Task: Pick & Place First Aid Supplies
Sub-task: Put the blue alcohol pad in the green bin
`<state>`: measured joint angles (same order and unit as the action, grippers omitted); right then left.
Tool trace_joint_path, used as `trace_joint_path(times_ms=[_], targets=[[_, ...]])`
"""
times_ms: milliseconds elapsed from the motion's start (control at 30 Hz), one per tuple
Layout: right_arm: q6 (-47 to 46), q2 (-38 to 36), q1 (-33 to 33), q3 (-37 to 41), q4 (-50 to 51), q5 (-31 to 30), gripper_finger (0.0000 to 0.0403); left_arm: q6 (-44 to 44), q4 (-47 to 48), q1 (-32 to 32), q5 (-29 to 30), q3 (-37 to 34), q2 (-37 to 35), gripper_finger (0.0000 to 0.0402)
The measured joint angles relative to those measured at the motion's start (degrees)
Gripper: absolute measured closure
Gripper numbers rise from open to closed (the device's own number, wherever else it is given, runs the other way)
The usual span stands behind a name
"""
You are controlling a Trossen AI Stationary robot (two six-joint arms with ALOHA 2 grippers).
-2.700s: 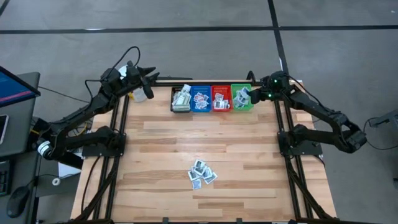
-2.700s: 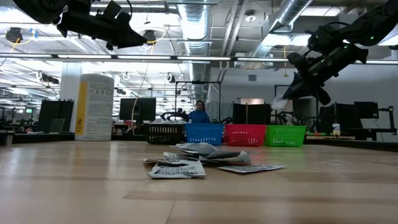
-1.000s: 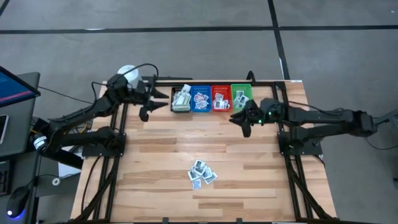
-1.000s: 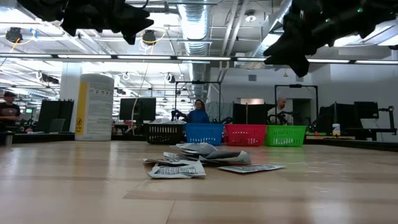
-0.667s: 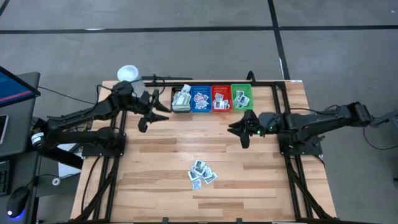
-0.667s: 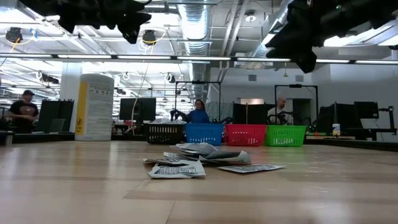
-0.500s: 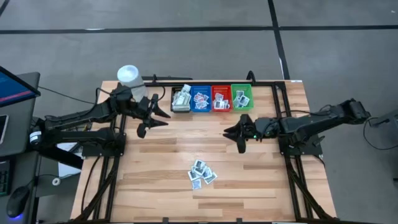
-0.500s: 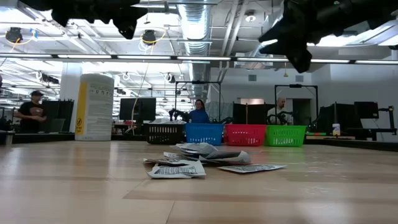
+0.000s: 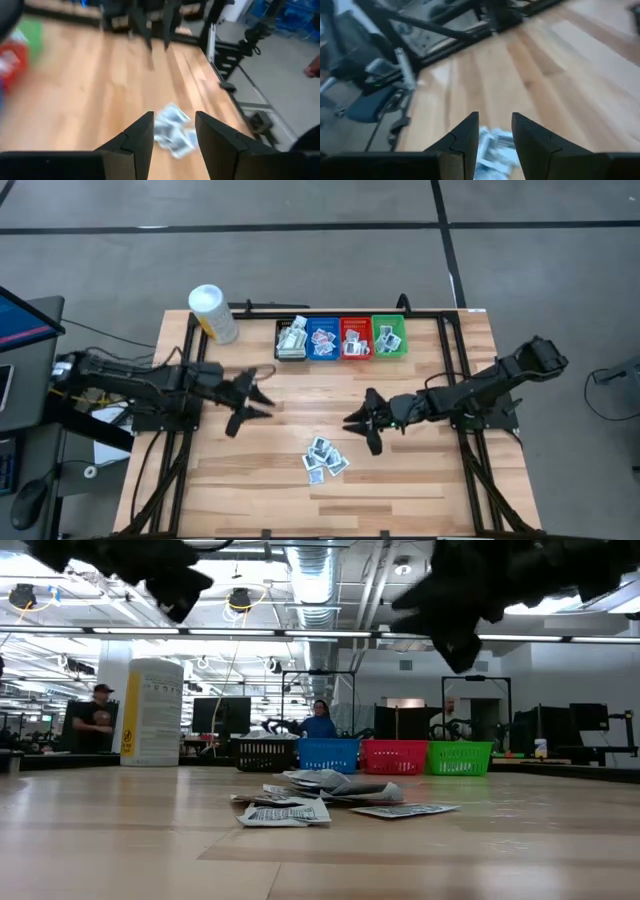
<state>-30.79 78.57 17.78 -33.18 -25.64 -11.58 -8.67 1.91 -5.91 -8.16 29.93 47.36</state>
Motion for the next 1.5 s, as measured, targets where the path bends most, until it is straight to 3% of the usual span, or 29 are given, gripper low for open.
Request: trace_joint_path(times_ms=[100,267,533,700,1133,1500], targets=[[4.2,2.7,3.0,-3.4,-0.2,0.6,0.0292,-6.6,-1.1,-6.6,4.6,-1.7,1.4,0.0256],[10.4,7.7,7.0,-9.5,0.9,-1.9,0.0292,-10.4,-2.3,-15.8,15.6,-2.8,5.4,0.0256],[6.6,14.5,9.0,-16.9,14.0,-2.1,0.0292,-19.1,-5.9,-23.7,30.1,-2.8,11.9,0.0256],[6.0,16.7,10.6,-18.8,14.3,-3.2,0.0292,-21.6,-7.9,-26.2,30.8,-2.8,14.7,0.0256],[3.7,24.9,9.5,-20.9,15.2,-3.4,0.0292,-16.8,-7.9,-26.8,30.8,-2.8,18.2,0.0256],[4.4,24.9,9.6,-20.9,29.8,3.6,0.0292,-12.5,-7.8,-25.5,30.9,-2.8,18.1,0.0256]])
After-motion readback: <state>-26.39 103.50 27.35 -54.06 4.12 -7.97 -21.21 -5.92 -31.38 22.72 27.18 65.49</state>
